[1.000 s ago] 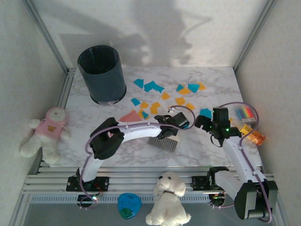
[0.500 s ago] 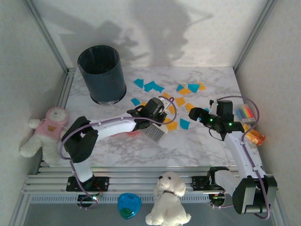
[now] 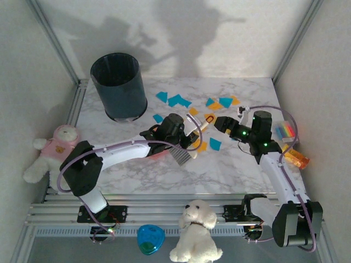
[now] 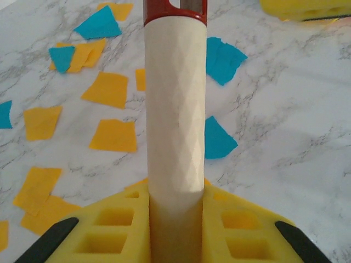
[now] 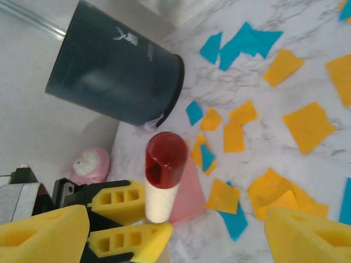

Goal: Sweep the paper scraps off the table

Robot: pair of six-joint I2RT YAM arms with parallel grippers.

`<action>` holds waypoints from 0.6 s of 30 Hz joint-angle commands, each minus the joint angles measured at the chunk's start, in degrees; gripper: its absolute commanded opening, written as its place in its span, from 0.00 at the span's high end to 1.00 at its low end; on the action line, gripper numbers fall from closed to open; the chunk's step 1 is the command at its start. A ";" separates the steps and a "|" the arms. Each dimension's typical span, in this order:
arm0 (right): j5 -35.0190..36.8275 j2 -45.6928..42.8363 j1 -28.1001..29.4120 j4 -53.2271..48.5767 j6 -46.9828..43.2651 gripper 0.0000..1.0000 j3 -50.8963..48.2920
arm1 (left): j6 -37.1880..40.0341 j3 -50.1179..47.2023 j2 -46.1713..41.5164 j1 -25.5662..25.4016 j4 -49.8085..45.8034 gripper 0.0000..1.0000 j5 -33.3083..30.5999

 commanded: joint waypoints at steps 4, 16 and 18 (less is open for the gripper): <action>-1.06 2.50 2.76 4.25 2.12 0.23 0.46 | 1.61 -0.09 -2.92 -0.75 3.21 0.80 3.01; 0.84 7.39 8.52 6.08 2.47 0.42 2.84 | 1.58 0.26 -2.94 -1.39 3.67 0.79 2.97; 0.98 7.85 9.05 7.11 2.95 0.45 2.52 | 1.40 0.26 -2.96 -1.47 3.84 0.79 3.27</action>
